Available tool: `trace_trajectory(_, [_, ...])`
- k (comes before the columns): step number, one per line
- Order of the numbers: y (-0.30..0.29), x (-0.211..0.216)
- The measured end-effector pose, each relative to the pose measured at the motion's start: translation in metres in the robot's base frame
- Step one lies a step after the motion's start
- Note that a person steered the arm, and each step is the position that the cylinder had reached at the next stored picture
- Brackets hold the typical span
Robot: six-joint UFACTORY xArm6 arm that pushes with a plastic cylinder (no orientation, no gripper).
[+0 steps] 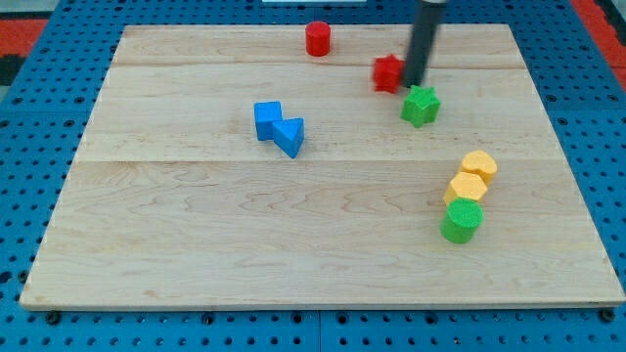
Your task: Move your arm towards the top right of the board
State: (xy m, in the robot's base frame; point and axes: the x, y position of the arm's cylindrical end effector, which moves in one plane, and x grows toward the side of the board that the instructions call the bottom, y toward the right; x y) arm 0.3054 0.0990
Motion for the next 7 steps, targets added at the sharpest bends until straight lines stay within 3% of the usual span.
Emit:
trace_trajectory(1, [-0.043,-0.001])
trace_trajectory(2, [-0.081,-0.029])
trace_trajectory(3, [-0.081,0.019])
trace_trajectory(5, [-0.027,-0.002])
trace_trajectory(7, [-0.046,-0.01])
